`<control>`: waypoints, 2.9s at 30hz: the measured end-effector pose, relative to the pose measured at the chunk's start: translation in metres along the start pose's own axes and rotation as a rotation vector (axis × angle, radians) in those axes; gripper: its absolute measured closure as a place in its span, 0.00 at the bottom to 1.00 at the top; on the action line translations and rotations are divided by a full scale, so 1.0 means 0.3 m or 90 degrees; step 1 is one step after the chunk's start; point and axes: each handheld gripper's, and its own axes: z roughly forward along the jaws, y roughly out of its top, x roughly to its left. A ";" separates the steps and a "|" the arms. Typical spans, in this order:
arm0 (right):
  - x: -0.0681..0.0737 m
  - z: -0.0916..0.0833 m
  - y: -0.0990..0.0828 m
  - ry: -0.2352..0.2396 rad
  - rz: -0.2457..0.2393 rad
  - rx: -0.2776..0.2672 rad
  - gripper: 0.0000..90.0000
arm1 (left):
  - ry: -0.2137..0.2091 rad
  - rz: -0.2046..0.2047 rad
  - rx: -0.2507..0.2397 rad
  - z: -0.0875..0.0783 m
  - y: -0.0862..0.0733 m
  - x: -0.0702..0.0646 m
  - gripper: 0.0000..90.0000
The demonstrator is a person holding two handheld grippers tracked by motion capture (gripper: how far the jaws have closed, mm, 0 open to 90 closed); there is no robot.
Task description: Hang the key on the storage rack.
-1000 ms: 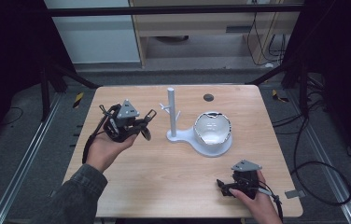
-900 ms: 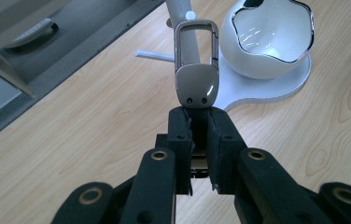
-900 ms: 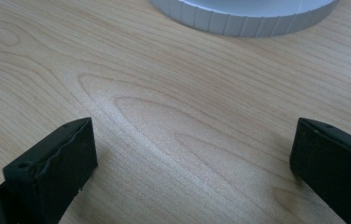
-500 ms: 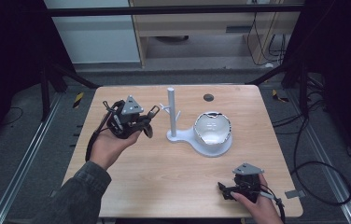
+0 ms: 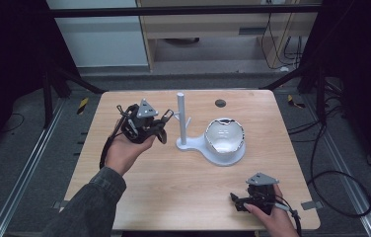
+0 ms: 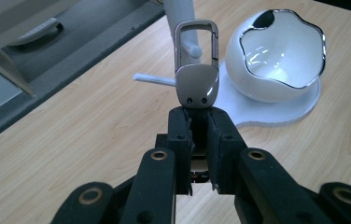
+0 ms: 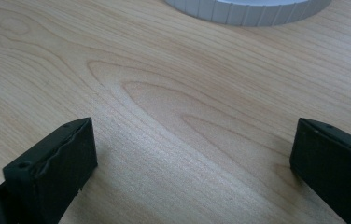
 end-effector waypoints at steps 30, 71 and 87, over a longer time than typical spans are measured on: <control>0.001 -0.002 -0.002 0.002 -0.002 0.000 0.01 | -0.002 -0.005 0.021 0.085 -0.004 -0.008 0.89; 0.004 -0.006 -0.005 0.006 -0.003 0.001 0.00 | 0.001 -0.041 -0.029 0.197 -0.059 -0.036 0.89; 0.004 -0.005 -0.005 0.006 -0.004 0.002 0.00 | 0.017 -0.055 -0.056 0.235 -0.074 -0.049 0.89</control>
